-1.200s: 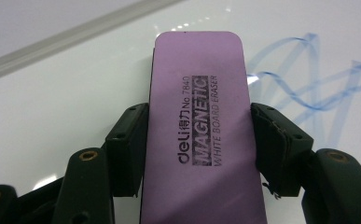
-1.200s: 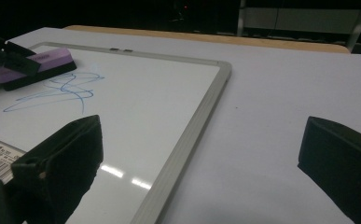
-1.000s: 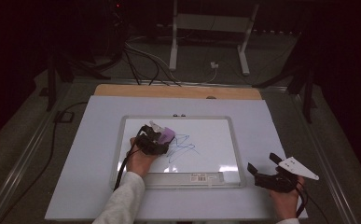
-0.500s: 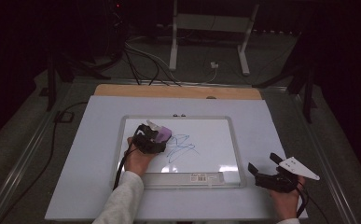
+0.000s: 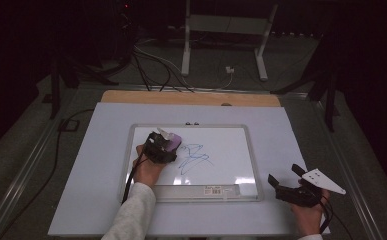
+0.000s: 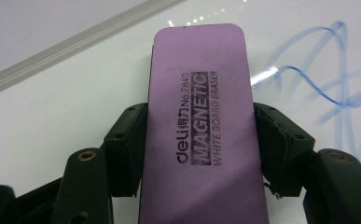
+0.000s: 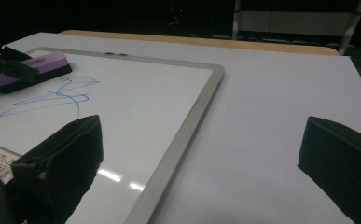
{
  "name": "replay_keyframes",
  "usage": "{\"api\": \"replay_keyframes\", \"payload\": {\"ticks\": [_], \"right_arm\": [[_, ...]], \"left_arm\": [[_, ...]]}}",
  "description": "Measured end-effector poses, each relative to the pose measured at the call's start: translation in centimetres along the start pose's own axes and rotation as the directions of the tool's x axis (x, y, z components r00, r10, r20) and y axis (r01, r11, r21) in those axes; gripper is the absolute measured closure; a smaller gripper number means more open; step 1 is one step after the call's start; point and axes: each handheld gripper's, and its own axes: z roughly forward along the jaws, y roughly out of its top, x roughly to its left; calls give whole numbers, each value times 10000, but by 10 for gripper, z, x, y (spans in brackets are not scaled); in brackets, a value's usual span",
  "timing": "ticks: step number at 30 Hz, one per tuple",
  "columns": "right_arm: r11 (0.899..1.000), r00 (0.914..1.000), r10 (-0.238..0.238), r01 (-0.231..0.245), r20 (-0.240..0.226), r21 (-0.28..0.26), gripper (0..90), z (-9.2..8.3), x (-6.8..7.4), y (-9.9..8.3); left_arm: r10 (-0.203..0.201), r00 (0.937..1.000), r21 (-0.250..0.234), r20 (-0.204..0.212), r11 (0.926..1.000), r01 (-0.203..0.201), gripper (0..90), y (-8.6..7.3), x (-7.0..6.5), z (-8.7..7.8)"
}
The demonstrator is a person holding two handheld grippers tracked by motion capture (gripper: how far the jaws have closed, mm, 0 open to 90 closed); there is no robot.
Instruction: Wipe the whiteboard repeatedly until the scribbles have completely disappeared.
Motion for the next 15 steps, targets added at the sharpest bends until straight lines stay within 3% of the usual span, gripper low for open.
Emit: {"api": "replay_keyframes", "payload": {"ticks": [2,6,11,15], "right_arm": [[10000,10000,-13,13,-1,14,0,1,0,0],[10000,10000,-74,74,-23,19,0,1,1,0],[10000,10000,-44,44,-16,15,0,1,1,0],[10000,10000,-52,52,-10,8,0,0,1,0]], "left_arm": [[5,10000,56,-67,10000,-4,411,1,-2,0],[382,9985,66,402,9992,-385,412,0,-14,-4],[1131,9863,-16,1201,9935,-1137,413,-3,-36,-10],[1161,9870,-37,1107,9932,-1165,412,-3,-38,-10]]}}
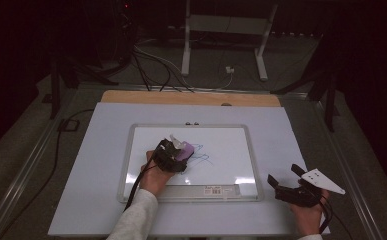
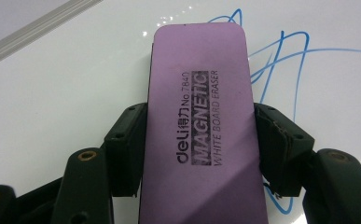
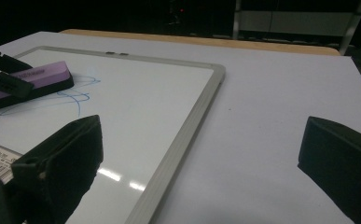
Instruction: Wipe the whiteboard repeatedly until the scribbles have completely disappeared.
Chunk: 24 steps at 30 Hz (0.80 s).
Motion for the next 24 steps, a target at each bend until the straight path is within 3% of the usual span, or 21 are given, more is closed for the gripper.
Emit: {"api": "replay_keyframes", "payload": {"ticks": [3,6,10,13,17,21,24], "right_arm": [[10000,10000,25,-25,3,-26,0,-1,0,0],[10000,10000,58,-58,22,-52,0,-1,-1,0],[10000,10000,65,-65,23,-54,0,-1,-2,0],[10000,10000,59,-59,24,-24,0,-1,-2,0],[10000,10000,5,-5,9,6,0,0,-1,0],[10000,10000,-15,15,5,25,0,0,0,0],[10000,10000,-3,3,4,18,0,0,0,0]], "left_arm": [[-137,9993,-10,-340,9999,137,411,2,5,3],[-587,9960,-61,-670,9983,584,411,3,16,6],[-815,9940,-4,-728,9967,817,412,3,20,6],[-750,9963,-24,-421,9972,749,413,1,15,3],[-310,9995,-95,30,9995,311,412,-3,2,-1],[-128,9973,-157,730,9998,140,414,-7,-9,-7],[135,9969,-159,771,9998,-124,414,-10,-14,-10]]}}
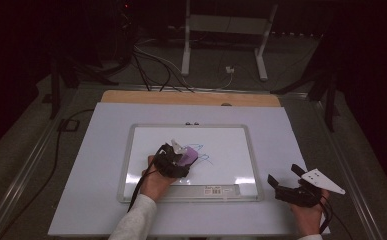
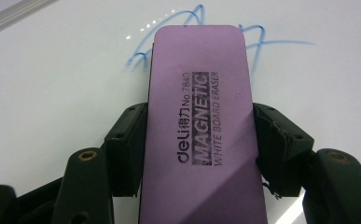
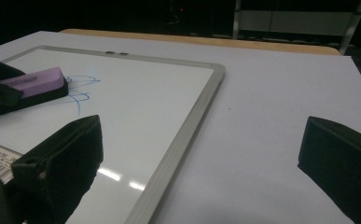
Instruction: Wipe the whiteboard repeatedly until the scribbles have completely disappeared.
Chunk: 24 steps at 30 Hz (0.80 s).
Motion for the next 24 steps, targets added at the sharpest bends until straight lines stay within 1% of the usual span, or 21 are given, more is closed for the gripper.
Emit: {"api": "replay_keyframes", "payload": {"ticks": [1,2,3,4,5,6,8,9,10,11,12,13,15,17,19,20,21,23,24], "right_arm": [[10000,10000,0,0,8,-5,0,0,0,0],[10000,10000,7,-7,15,-13,0,0,0,0],[10000,10000,27,-27,15,-26,0,-1,0,0],[10000,10000,16,-16,18,-43,0,-1,0,0],[10000,10000,15,-15,29,-55,0,-1,-1,0],[10000,10000,32,-32,39,-53,0,-1,-1,0],[10000,10000,65,-65,50,-56,0,-1,-2,0],[10000,10000,59,-58,51,-58,0,-1,-2,0],[10000,10000,48,-48,42,-59,0,-1,-1,0],[10000,10000,34,-34,44,-52,0,-1,-1,0],[10000,10000,36,-36,36,-43,0,-1,-1,0],[10000,10000,46,-46,35,-28,0,-1,-1,0],[10000,10000,21,-21,33,-7,0,0,-1,0],[10000,10000,-5,5,25,-7,0,0,0,0],[10000,10000,-29,29,14,-3,0,0,1,0],[10000,10000,-29,29,1,2,0,0,1,0],[10000,10000,-28,29,-2,8,0,1,1,0],[10000,10000,-31,31,2,3,0,0,1,0],[10000,10000,-18,18,14,-17,0,0,1,0]], "left_arm": [[19,10000,-33,23,10000,-19,414,0,0,0],[100,9999,-50,-97,9999,-100,413,-1,1,0],[152,9992,-16,-378,9999,-153,412,-1,3,1],[54,9986,-19,-534,10000,-55,410,-1,6,1],[-135,9977,-32,-671,9999,133,410,-1,10,2],[-260,9959,-3,-866,9997,261,410,-1,14,2],[-600,9929,-17,-1026,9982,602,410,0,22,3],[-692,9924,2,-1014,9976,696,411,0,24,3],[-701,9922,15,-1034,9975,706,411,0,23,3],[-627,9926,38,-1035,9980,634,411,0,21,3],[-518,9948,53,-873,9986,525,411,-1,18,2],[-280,9970,61,-720,9996,285,411,-2,13,1],[-43,9987,77,-507,10000,47,410,-3,4,-1],[246,9993,73,-293,9997,-244,410,-4,-7,-3],[545,9985,74,-52,9985,-545,410,-5,-17,-4],[655,9978,76,-41,9978,-654,410,-4,-21,-4],[706,9974,146,-119,9974,-704,409,-4,-22,-4],[606,9981,178,-61,9980,-605,410,-2,-19,-3],[565,9982,162,-183,9983,-562,410,-1,-16,-1]]}}
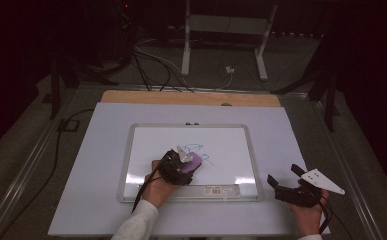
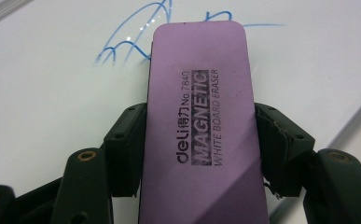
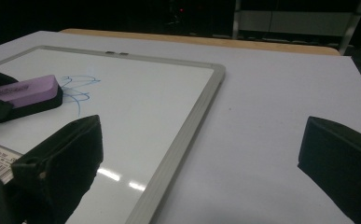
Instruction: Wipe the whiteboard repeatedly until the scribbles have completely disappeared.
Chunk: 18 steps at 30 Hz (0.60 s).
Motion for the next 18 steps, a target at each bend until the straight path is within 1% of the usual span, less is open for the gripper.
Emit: {"api": "replay_keyframes", "payload": {"ticks": [1,4,6,8,9,10,11,12,13,16,18], "right_arm": [[10000,10000,40,-40,16,-20,0,0,0,0],[10000,10000,65,-65,42,-47,0,-1,-2,0],[9999,9999,106,-106,47,-63,0,-2,-3,0],[9999,9999,100,-99,61,-59,0,-2,-3,0],[9999,9999,99,-98,61,-51,0,-2,-3,0],[9999,9999,107,-107,60,-51,0,-2,-3,0],[9999,9999,103,-103,54,-52,0,-2,-3,0],[9999,9999,98,-97,54,-43,0,-2,-3,0],[10000,10000,75,-75,48,-43,0,-1,-2,0],[10000,10000,43,-43,22,4,0,0,-1,0],[10000,10000,13,-13,15,10,0,0,-1,0]], "left_arm": [[-78,9999,28,-73,10000,78,409,1,3,1],[-584,9968,22,-549,9983,586,410,2,19,5],[-984,9911,20,-900,9951,990,410,2,31,6],[-1408,9824,-23,-1225,9899,1416,410,1,41,8],[-1557,9789,-19,-1326,9876,1568,410,1,45,8],[-1687,9765,-30,-1339,9855,1698,410,1,46,8],[-1670,9760,-1,-1400,9857,1686,410,2,46,8],[-1586,9766,23,-1449,9870,1607,410,2,44,8],[-1589,9795,-15,-1241,9871,1599,410,2,41,8],[-1056,9911,-8,-816,9944,1059,410,4,27,7],[-660,9962,-7,-574,9978,661,410,5,17,7]]}}
